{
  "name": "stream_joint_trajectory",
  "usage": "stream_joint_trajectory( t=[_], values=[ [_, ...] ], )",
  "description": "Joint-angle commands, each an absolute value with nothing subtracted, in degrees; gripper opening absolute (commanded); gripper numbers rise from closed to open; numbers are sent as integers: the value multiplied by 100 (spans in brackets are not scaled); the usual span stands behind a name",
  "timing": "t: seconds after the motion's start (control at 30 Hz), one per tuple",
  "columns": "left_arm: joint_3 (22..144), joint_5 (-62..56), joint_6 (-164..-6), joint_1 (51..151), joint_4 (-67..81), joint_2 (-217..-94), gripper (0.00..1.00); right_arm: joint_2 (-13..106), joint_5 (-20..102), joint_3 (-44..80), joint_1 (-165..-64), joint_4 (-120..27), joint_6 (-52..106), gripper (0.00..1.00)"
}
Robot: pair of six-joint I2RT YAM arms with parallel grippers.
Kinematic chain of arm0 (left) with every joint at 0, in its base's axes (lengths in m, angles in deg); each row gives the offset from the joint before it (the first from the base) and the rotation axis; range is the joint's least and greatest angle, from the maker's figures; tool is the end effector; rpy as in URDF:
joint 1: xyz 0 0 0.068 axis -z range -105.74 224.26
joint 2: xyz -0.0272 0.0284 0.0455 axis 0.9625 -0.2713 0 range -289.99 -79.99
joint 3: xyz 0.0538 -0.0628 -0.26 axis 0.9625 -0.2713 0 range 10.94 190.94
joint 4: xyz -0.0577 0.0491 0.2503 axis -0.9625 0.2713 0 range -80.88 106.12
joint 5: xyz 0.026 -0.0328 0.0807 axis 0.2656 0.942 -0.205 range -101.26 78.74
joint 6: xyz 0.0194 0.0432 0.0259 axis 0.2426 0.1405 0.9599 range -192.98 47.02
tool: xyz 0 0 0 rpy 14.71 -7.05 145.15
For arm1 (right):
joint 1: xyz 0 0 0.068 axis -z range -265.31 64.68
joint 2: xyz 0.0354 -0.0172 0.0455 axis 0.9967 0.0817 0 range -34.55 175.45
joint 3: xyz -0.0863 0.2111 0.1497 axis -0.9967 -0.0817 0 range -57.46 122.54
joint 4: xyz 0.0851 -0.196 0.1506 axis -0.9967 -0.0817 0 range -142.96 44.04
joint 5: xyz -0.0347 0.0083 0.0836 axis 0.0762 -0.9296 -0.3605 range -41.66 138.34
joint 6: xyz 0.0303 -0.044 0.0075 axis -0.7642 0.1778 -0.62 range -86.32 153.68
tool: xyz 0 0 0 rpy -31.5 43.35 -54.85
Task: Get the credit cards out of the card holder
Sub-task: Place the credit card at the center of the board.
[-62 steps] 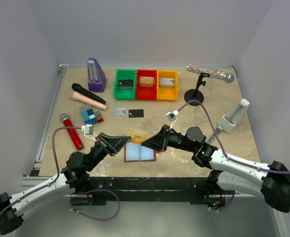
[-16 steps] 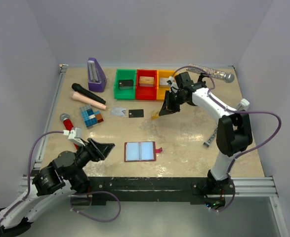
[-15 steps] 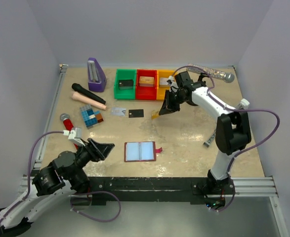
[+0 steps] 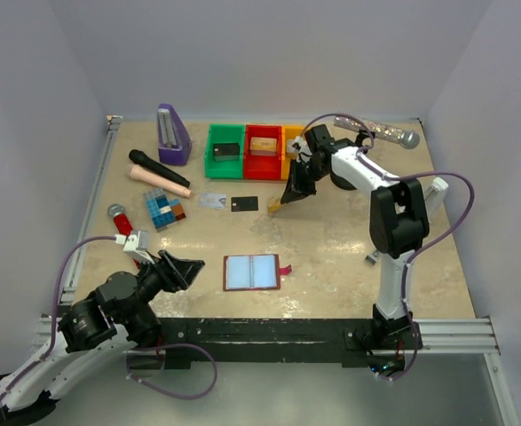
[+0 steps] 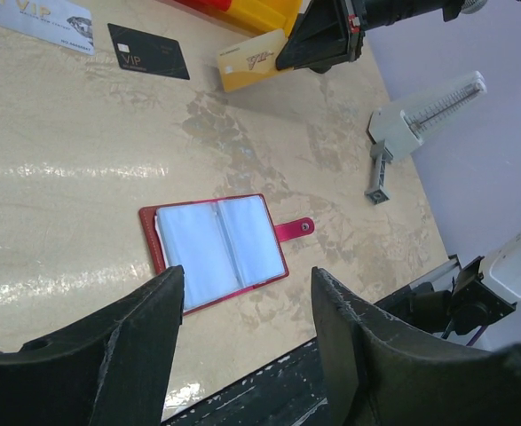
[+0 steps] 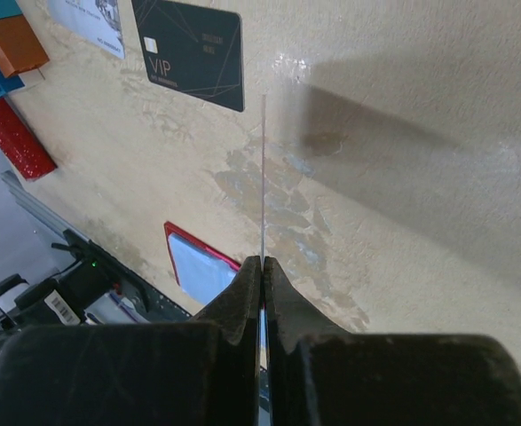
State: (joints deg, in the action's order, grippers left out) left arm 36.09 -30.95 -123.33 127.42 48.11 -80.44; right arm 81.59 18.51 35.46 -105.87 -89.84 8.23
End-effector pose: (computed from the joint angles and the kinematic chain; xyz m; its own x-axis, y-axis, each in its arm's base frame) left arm 0.0442 -0.0390 0.2459 -0.5241 -0.5098 -0.6823 0.2419 0.6790 -0.6932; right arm 0.3926 0.1661 0.2124 -0.9876 0.0279 -0.1544 -0.0680 0.8111 0.5810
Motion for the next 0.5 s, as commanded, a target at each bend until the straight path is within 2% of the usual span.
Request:
stream_joint_trajectory(
  t=[0.0, 0.47],
  values=[
    [3757, -3086, -12281, 12734, 4859, -7726, 63, 8401, 1643, 3956, -10588, -9157, 811, 0],
    [3713, -3148, -12281, 12734, 4806, -7867, 63, 8841, 1819, 4449, -10588, -9500, 890, 0]
  ],
)
